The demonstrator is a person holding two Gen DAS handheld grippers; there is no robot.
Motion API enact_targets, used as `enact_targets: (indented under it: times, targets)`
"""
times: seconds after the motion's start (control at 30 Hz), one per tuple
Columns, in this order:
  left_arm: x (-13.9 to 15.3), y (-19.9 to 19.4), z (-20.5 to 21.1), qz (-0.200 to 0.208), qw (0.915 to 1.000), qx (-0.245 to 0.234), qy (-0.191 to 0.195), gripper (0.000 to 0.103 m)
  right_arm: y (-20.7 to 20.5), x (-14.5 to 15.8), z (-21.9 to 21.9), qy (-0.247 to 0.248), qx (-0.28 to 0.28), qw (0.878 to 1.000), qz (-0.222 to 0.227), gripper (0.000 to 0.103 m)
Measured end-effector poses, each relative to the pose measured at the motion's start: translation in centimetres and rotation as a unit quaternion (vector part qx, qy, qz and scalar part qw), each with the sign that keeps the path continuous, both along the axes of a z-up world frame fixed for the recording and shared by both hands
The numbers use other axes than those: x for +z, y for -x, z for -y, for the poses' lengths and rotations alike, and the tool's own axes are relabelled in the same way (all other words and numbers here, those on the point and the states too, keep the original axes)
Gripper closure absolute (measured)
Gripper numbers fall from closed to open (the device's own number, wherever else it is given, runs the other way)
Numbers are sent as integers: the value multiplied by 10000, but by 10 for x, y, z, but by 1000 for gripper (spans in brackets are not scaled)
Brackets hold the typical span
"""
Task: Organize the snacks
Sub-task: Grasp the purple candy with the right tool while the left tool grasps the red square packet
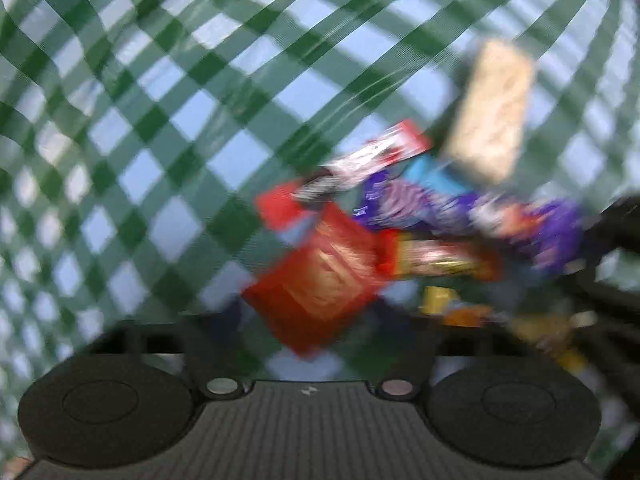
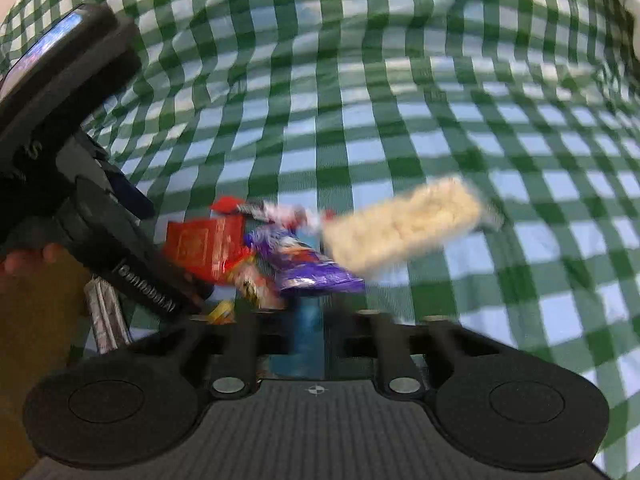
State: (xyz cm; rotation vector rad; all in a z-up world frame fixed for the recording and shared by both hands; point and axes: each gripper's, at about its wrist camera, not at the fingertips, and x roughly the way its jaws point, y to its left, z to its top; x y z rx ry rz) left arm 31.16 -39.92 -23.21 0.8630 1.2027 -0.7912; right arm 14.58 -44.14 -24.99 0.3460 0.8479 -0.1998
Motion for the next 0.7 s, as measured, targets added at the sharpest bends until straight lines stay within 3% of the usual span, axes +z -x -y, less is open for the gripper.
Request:
enact_targets:
  times: [0.03,0.07,0.1,0.2,0.4,0.47,0.5,0.53,0.57,0.63,0.7]
  targets:
    - [4,0,-2,65,9999,79,108,77,3,-1,0,-27,-44,10000,-13,100]
    - [6,0,-4,223,9996,115,120,94,8,0,0,-9,-91,10000,19,100]
    - [7,-2,-7,276,9993,203,122,99,12,2,0,18,-134,9999,59,101]
    - [17,-2,-18,219,9982,475,300,101,29,13,2,-15,-317,9993,218,102]
    - [42,13,-31,422,9967,393,579,101,49,30,-4,61,-324,9985,437,98]
    - [45,12,-32,470,9965,397,557,101,44,33,-5,121,-269,9987,406,77]
    - [43,12,-29,433,9968,401,539,100,41,34,-2,138,-280,9987,411,54]
    - [39,8,-29,345,9973,417,487,99,38,37,-1,147,-231,9986,454,43]
    - [35,3,-27,278,9975,481,427,98,30,39,0,189,-108,9985,497,43]
    - [27,1,-22,158,9975,573,379,83,14,40,2,300,105,9986,422,43]
    - [19,-7,-18,96,9965,742,364,31,-3,35,6,391,293,9982,360,45]
